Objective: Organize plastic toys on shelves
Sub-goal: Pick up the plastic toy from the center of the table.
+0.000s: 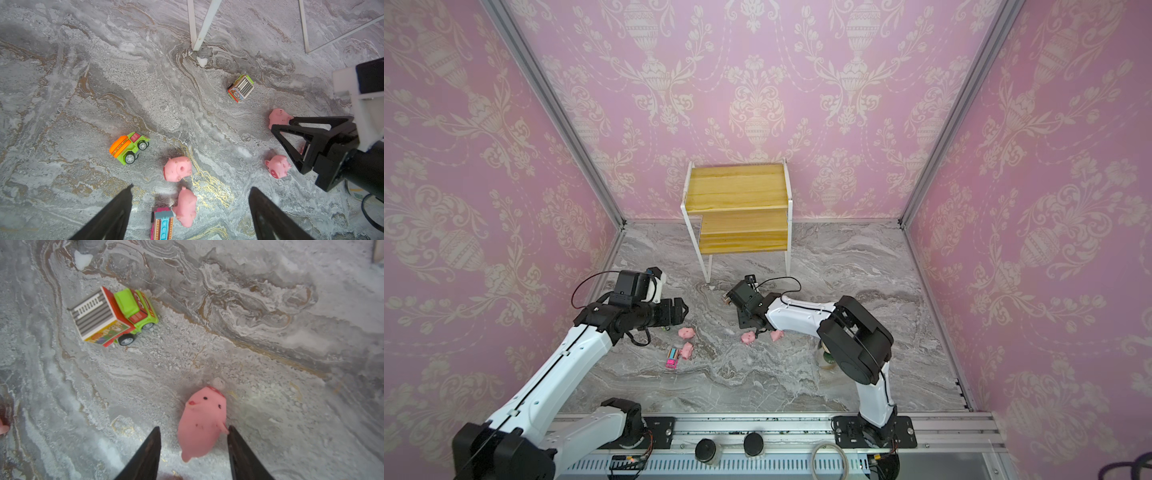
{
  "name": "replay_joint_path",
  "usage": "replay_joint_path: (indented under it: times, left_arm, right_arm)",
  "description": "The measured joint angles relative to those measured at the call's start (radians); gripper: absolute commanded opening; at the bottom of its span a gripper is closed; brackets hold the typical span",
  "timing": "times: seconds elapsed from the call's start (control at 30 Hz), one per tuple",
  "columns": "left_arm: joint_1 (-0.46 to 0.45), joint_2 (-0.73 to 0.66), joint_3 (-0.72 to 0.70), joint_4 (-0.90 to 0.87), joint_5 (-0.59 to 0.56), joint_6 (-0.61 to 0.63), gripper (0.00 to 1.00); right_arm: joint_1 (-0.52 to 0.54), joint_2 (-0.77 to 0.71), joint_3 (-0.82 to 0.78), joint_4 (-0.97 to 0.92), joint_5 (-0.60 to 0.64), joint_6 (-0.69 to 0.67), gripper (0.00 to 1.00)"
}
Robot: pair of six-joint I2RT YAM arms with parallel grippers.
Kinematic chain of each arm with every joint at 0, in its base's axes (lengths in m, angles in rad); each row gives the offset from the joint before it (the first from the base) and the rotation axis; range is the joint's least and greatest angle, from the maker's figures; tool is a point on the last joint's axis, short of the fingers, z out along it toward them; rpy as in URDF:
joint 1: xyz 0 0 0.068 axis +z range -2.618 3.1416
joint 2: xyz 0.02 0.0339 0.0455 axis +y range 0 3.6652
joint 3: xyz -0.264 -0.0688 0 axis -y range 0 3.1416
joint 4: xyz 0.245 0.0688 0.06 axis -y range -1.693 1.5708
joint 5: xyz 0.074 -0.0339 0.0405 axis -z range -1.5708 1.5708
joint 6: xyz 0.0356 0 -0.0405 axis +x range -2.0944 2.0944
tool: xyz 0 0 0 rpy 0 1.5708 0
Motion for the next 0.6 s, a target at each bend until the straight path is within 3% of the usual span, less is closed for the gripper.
replay_joint_path:
  times: [0.23, 0.6]
  left_arm:
    - [0.0, 0.0, 0.0, 0.008, 0.0, 0.0, 0.9]
    - [0.0, 0.0, 0.0, 0.012, 0.0, 0.006, 0.9]
  right_arm:
    - [-0.002, 0.017, 0.032, -0.032, 0.011, 0.0, 0.19]
    - [0.01, -0.035, -0.025, 0.039, -0.061, -0.148, 0.13]
